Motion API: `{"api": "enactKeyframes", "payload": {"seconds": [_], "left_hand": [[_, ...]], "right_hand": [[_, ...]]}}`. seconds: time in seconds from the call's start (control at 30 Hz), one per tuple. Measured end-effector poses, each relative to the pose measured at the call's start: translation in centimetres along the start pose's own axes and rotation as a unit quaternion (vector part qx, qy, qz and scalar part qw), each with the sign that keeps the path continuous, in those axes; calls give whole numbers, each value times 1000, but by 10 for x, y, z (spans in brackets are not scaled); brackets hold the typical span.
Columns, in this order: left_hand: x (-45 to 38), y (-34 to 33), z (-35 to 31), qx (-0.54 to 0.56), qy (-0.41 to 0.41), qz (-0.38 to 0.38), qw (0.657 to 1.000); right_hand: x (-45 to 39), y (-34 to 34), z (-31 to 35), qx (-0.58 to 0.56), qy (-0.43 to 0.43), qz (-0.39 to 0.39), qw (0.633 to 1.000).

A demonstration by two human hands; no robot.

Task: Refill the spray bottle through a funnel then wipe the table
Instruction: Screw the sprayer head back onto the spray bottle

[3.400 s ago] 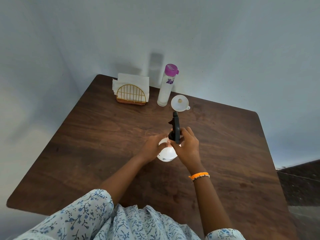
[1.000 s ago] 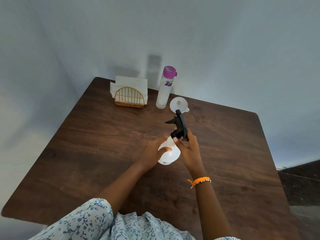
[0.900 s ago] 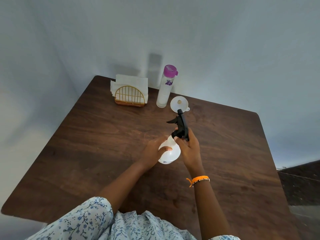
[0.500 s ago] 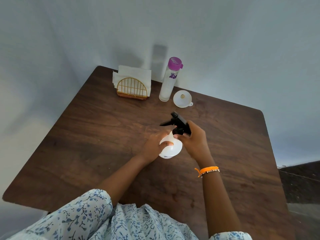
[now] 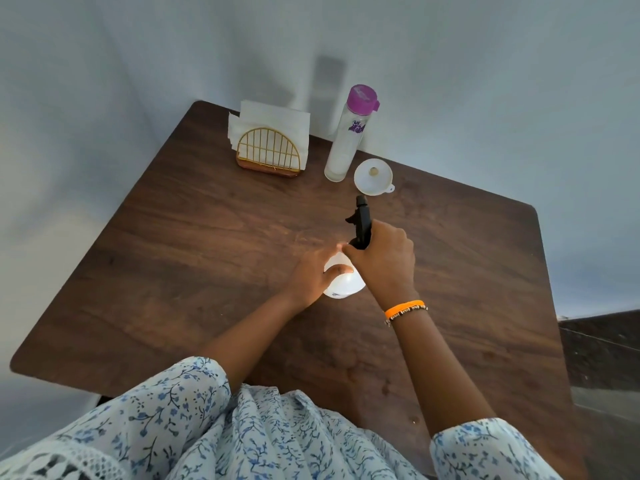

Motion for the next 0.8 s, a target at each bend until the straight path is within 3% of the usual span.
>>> {"api": "enactKeyframes", "payload": {"seconds": [0.27,0.43,0.67,0.8], "left_hand": [[6,-2,-11,70,-17,-22,997],[13,-4,-16,-1,-30,-43,999],[10,-4,-20,-48,-34,-58,997],[7,-4,-17,-65,-47,-53,995]], "right_hand": [[7,-3,-5,-5,-133,-21,991],[13,-7,-10,-50,-169,-17,984],[13,-9,-9,-136,-155,-14,978],[11,-14,-10,-177,-84,76,978]]}}
Point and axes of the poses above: each hand's wrist, its own x-axis away from the middle knuckle, its own y-axis out of the back of the hand, z = x × y, the point moved 8 cm from there along -x, towards the middle knuckle, and after that the axes turned 4 degrees about -z, right-handed, at the moved point
